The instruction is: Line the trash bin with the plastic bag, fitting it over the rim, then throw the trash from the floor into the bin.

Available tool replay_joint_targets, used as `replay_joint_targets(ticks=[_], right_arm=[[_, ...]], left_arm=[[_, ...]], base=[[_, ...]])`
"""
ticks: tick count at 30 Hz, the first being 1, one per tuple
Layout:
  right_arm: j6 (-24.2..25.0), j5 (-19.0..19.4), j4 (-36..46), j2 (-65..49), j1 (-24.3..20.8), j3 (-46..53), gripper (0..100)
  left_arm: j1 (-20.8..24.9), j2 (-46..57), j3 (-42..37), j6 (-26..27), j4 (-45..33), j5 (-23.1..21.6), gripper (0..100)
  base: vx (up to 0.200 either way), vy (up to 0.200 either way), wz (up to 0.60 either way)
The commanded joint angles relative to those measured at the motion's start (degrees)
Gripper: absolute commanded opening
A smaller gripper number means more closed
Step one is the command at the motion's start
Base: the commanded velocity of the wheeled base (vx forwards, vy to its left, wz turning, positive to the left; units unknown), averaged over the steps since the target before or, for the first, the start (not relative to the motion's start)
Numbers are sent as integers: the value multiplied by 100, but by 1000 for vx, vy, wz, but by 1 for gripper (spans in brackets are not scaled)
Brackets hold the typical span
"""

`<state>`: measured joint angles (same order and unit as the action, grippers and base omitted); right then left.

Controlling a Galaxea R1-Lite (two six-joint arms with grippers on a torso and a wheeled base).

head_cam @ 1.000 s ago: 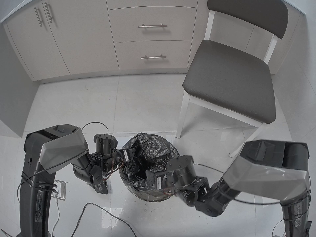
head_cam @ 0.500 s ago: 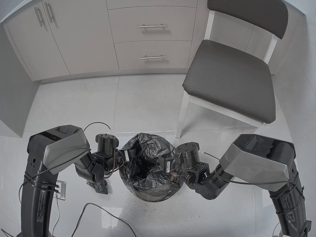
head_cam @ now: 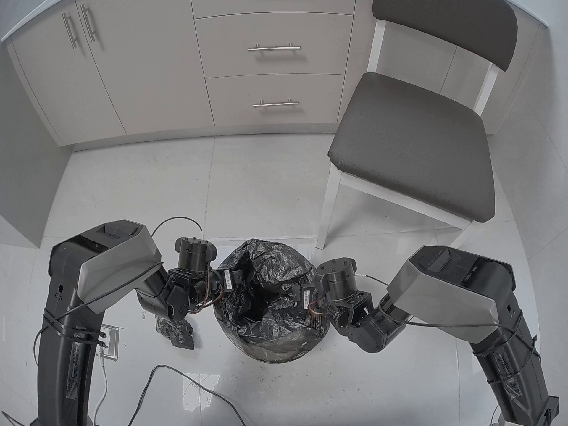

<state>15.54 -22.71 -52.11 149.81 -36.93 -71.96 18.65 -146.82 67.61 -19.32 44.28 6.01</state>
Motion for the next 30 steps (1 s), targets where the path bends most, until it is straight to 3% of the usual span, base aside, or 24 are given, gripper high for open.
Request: replay_joint_targets(ticks=[1,6,11,19,30], right_arm=[[1,-14,79,189,186,-345,100],[-7,-23,202,259,282,-617,100],[-7,-313,298,365,397,-995,100],[-16,-322,307,259,344,-899,100],[72,-216,351,-716,-254,358,100]], left_arm=[[24,40,95,16,-191,23,100],[33,93,165,51,-402,23,100],[112,84,191,51,-411,14,100],[174,101,191,43,-402,14,100],[227,216,130,25,-411,14,100]], base=[[0,0,0],[0,0,0],[0,0,0],[0,0,0],[0,0,0]])
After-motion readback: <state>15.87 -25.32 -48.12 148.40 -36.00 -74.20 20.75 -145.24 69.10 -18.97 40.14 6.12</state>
